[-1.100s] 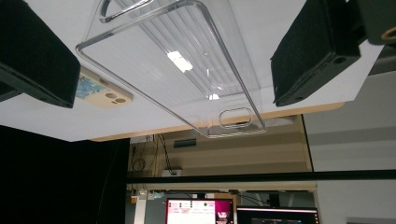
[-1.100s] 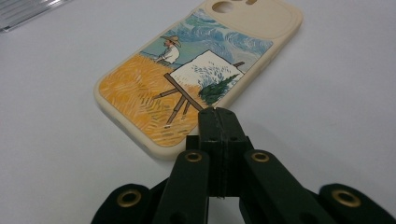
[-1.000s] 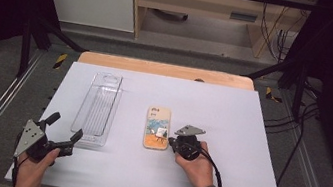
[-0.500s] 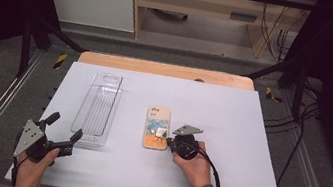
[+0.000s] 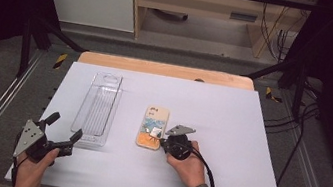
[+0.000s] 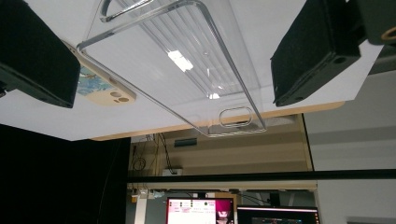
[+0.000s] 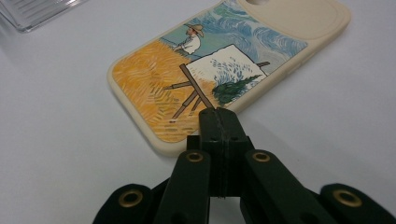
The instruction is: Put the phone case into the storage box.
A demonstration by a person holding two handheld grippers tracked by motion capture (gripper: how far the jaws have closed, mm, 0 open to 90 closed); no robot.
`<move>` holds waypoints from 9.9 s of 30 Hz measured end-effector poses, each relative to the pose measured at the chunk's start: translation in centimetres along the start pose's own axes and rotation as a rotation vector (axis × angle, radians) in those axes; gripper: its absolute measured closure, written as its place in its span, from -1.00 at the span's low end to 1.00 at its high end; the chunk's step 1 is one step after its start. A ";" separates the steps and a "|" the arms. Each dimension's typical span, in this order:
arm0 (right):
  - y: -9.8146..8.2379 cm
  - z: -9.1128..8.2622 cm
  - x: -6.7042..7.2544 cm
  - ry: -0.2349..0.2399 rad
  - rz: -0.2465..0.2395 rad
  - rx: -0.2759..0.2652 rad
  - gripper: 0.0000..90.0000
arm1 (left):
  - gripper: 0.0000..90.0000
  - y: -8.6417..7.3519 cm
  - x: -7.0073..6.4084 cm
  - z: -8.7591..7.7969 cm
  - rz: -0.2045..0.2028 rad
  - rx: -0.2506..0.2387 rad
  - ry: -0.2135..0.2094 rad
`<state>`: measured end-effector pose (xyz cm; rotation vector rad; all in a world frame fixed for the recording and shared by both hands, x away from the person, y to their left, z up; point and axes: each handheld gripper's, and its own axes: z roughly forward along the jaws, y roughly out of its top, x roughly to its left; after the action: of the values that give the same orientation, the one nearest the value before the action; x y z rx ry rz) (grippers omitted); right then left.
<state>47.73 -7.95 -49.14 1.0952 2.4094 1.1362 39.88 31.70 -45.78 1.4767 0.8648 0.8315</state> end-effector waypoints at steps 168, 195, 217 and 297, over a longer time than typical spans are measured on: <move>-11.3 -16.4 -5.9 -0.261 0.026 -0.527 -0.92 | -0.93 -0.2 -12.5 20.9 0.085 0.526 -0.064; -11.4 -16.3 -6.0 -0.252 0.036 -0.530 -0.92 | -0.93 -1.6 -11.6 21.7 0.041 0.620 -0.027; -11.4 -16.3 -6.0 -0.248 0.039 -0.529 -0.92 | -0.94 -1.8 -11.7 22.3 0.046 0.686 0.012; -7.4 -14.9 -6.0 -0.215 0.109 -0.490 -0.93 | -0.76 2.8 -12.9 20.2 0.039 0.431 -0.120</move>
<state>40.35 -23.50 -45.28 1.1182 1.7929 1.4570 51.71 10.71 -44.67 1.9036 0.9653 0.5980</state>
